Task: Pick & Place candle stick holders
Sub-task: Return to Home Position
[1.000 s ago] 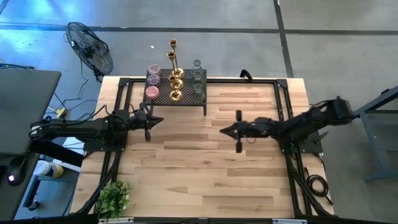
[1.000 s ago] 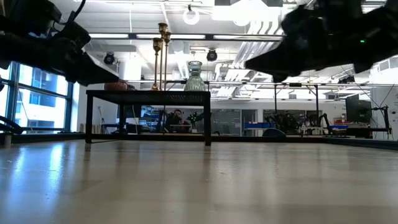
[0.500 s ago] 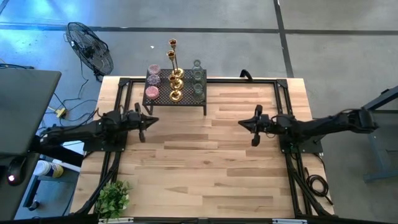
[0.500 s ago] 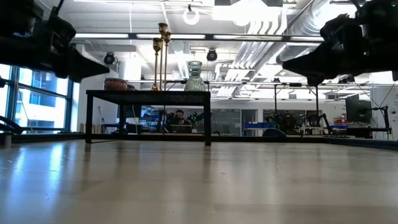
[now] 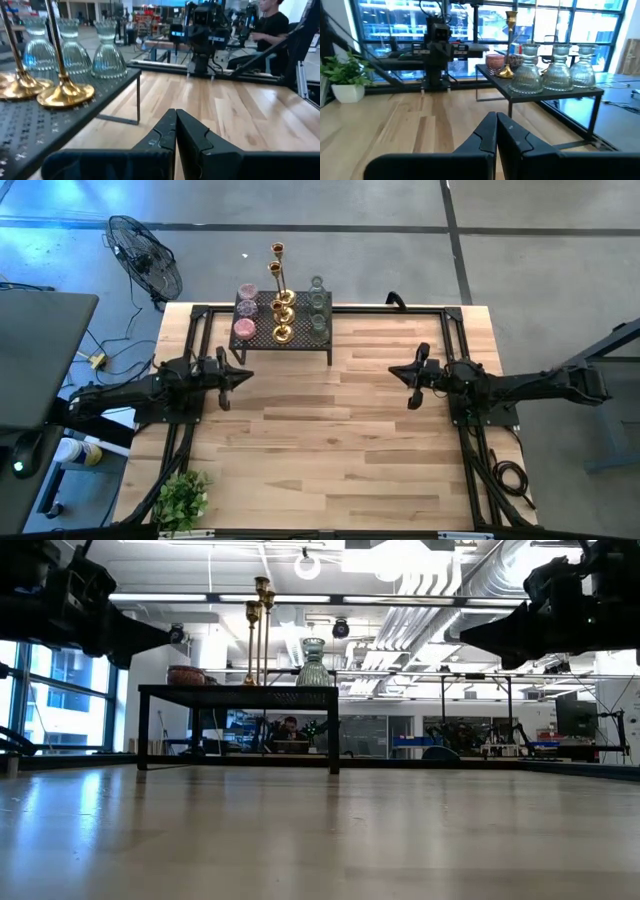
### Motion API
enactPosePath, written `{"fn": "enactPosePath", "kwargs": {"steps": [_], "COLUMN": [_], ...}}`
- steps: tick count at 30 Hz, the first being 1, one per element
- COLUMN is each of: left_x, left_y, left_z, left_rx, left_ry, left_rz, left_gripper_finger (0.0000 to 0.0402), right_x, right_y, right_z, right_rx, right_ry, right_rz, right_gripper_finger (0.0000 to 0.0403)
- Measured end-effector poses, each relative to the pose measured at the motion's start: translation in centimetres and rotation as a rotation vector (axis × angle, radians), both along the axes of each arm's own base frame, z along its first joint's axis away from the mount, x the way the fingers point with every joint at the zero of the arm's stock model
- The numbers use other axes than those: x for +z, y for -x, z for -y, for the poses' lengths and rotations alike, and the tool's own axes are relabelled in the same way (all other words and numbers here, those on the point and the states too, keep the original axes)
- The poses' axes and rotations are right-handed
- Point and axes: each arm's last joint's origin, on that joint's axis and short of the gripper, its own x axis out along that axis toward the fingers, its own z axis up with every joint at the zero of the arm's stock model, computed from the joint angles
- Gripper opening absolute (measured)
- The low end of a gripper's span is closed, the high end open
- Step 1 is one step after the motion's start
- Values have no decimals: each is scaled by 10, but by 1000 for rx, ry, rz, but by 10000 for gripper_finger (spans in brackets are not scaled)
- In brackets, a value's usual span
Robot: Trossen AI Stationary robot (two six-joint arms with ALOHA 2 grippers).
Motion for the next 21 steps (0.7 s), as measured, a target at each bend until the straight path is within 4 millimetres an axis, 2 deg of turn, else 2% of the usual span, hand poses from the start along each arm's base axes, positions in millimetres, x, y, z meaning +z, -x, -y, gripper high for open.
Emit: {"fn": "enactPosePath", "kwargs": {"steps": [8, 14, 21], "left_x": [0, 0, 1], "left_y": [0, 0, 0], "left_z": [0, 0, 0], "left_rx": [0, 6, 4], "left_ry": [83, 88, 88], "left_rz": [19, 28, 32], "left_gripper_finger": [3, 3, 3], "right_x": [0, -2, 7], "right_y": [1, 1, 13], "right_z": [3, 3, 2], "right_rx": [-111, -112, -134], "right_ry": [2, 3, 24], "right_rz": [-2, -23, 34], "right_gripper_finger": [0, 0, 0]}}
